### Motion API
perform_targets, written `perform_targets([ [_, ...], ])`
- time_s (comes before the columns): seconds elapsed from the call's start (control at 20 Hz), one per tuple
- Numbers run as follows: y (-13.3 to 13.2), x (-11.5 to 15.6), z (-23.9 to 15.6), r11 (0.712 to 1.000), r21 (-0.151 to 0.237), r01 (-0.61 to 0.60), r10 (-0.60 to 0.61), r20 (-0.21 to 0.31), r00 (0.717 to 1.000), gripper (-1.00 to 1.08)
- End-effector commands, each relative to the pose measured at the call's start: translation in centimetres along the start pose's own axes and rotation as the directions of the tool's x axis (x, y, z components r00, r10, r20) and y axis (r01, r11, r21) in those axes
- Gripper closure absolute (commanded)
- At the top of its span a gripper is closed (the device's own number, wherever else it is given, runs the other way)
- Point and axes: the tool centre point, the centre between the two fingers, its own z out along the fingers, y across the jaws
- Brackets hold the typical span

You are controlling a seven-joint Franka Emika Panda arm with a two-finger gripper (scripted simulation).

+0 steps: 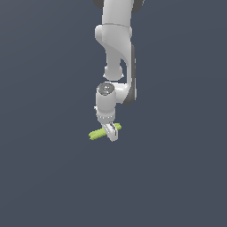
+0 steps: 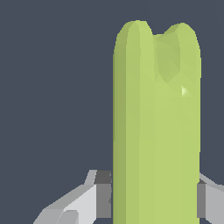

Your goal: Pick up the object and move it to a goal position.

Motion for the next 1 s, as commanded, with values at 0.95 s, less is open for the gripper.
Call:
perform_targets([
  [0.95, -13.2, 16.7, -14.9, 0.837, 0.542, -0.067, 0.352, -0.442, 0.825, 1.08],
])
